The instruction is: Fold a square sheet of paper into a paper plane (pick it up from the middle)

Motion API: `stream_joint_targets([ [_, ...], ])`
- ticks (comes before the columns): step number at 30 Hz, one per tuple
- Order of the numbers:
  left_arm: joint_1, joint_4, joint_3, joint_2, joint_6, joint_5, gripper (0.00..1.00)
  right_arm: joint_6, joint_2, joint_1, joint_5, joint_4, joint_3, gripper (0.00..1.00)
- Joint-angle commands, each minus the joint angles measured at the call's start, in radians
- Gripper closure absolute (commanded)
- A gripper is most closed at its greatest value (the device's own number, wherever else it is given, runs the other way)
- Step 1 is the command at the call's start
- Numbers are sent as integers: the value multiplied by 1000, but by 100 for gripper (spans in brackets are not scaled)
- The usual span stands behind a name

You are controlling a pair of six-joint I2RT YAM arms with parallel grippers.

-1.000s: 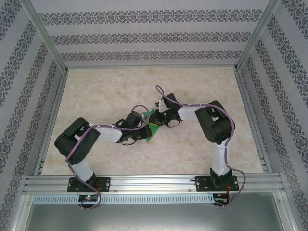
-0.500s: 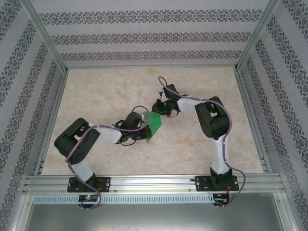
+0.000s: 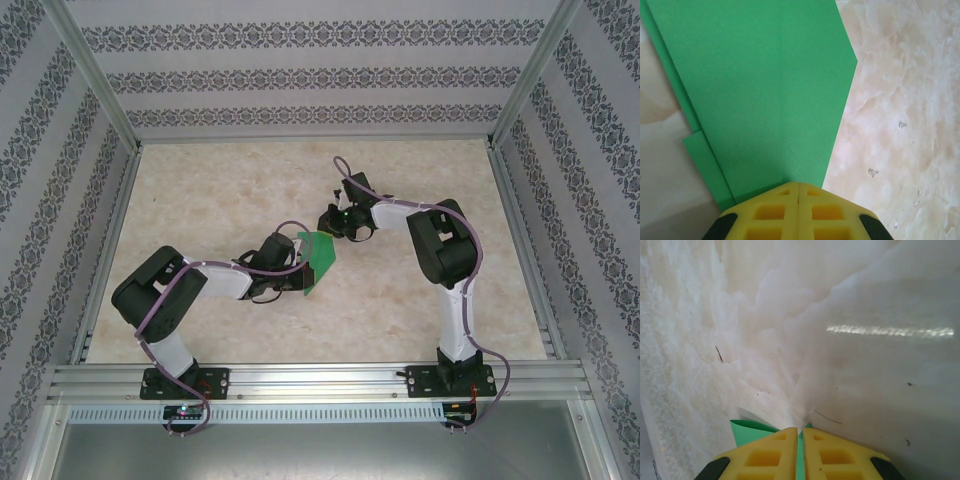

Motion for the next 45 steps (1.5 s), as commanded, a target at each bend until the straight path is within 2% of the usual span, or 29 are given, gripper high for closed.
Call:
stream_joint_targets([
  [1, -22, -333, -89, 37, 54, 21, 100, -7, -44, -38, 76, 2, 9, 88],
  [8, -22, -374, -72, 20, 110, 48, 100, -2, -218, -30, 11, 69, -118, 86],
  [14, -22, -382, -55, 9, 134, 55, 100, 7, -364, 46, 11, 135, -317, 87],
  [17, -21, -387, -60, 1, 135, 45, 100, 35, -340, 94, -67, 188, -359, 90],
  [22, -23, -367, -69, -4, 120, 45, 100, 64, -288, 161, -75, 222, -382, 91],
  [27, -21, -362, -66, -7, 113, 38, 100, 48, -247, 168, -67, 200, -387, 91],
  [32, -22, -396, -64, 0, 135, 40, 100, 42, -185, 143, 3, 181, -370, 91],
  [36, -22, -413, -82, -7, 149, 42, 100, 11, -181, 114, 92, 92, -312, 91],
  [45, -21, -424, -101, 2, 159, 34, 100, 13, -100, 28, 113, 49, -196, 93],
])
